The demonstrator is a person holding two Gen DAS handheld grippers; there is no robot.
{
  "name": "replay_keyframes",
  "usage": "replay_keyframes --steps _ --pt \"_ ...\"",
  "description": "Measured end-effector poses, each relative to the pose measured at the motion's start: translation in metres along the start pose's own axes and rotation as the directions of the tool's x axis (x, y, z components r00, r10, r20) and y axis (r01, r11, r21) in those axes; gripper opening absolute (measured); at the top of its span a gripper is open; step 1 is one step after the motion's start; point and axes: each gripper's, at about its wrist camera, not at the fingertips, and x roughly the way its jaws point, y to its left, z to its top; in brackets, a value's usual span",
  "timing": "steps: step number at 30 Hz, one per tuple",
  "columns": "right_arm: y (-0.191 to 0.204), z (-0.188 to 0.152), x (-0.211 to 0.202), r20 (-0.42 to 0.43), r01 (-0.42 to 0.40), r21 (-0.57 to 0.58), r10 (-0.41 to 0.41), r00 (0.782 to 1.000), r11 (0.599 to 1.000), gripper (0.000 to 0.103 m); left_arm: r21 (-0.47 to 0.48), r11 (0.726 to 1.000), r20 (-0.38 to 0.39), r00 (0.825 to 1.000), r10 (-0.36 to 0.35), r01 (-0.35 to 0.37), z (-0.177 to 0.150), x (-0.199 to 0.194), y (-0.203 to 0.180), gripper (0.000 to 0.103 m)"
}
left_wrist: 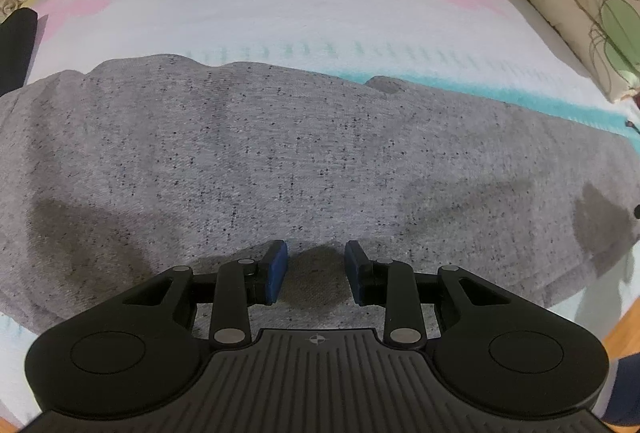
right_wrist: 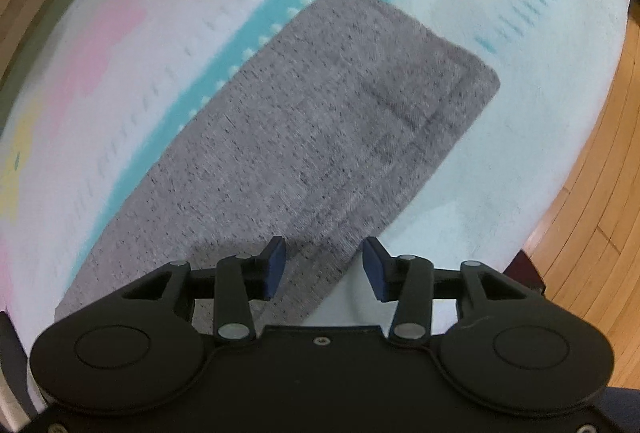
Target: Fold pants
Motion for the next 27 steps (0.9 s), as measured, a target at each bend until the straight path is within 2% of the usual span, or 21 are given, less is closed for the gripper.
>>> replay_keyframes --steps 5,10,11,12,13,14,17,19,20,22,24,26,27 --pt "0.002 -0.001 -0.009 0.062 0.019 -0.009 -0.018 0.998 1.0 0.052 -0.021 1.0 -0.001 1.0 -0.001 0.001 0.001 -0.002 0.004 0.031" --pt "0.006 0.0 0.007 0.019 -0.011 -0.008 0.012 1.0 1.0 0.048 -0.022 1.0 -0.003 1.0 -0.001 0.001 0.003 -0.002 0.004 0.031" --pt "0.007 0.001 0.01 0.011 -0.025 -0.004 0.025 1.0 1.0 0.038 -0.022 1.0 -0.001 1.0 0.0 0.0 0.004 -0.002 0.004 0.031" --pt "0.009 0.001 0.014 -0.002 -0.04 -0.001 0.04 0.999 0.999 0.019 -0.021 1.0 0.0 1.0 0.002 -0.002 0.004 -0.003 0.004 0.031" --pt "0.011 0.0 0.015 -0.011 -0.043 -0.007 0.043 0.999 0.999 0.01 -0.02 1.0 0.002 1.0 0.005 -0.005 0.004 -0.004 0.004 0.031" --pt "0.015 -0.001 0.015 -0.011 -0.036 -0.024 0.036 0.999 0.999 0.008 -0.017 1.0 0.006 1.0 0.009 -0.009 0.005 -0.006 0.004 0.031" --pt "0.027 -0.01 -0.009 0.065 -0.013 -0.107 0.02 0.998 0.994 0.007 -0.01 1.0 0.039 0.999 0.015 -0.015 0.006 -0.019 0.008 0.031" --pt "0.027 -0.015 -0.034 0.122 -0.036 -0.134 0.053 0.991 0.99 0.006 -0.015 1.0 0.058 0.998 0.02 -0.019 0.006 -0.026 0.013 0.035" --pt "0.024 -0.016 -0.042 0.131 -0.037 -0.131 0.054 0.99 0.991 0.006 -0.021 0.999 0.059 0.998 0.026 -0.025 0.004 -0.026 0.016 0.04" --pt "0.017 -0.016 -0.039 0.105 -0.003 -0.125 0.016 0.994 0.992 0.006 -0.029 0.999 0.046 0.998 0.041 -0.04 0.001 -0.022 0.022 0.042" --pt "0.013 -0.015 -0.018 0.027 0.052 -0.115 -0.049 0.998 0.992 0.006 -0.026 0.997 0.008 0.998 0.067 -0.067 -0.003 -0.016 0.024 0.042" --pt "0.016 -0.016 0.002 -0.023 0.091 -0.132 -0.095 0.995 0.987 0.006 -0.01 0.996 -0.048 0.995 0.091 -0.092 -0.01 -0.009 0.026 0.042" --pt "0.02 -0.016 0.008 -0.026 0.114 -0.15 -0.119 0.993 0.982 0.009 0.004 0.996 -0.047 0.995 0.088 -0.088 -0.015 -0.009 0.026 0.042"
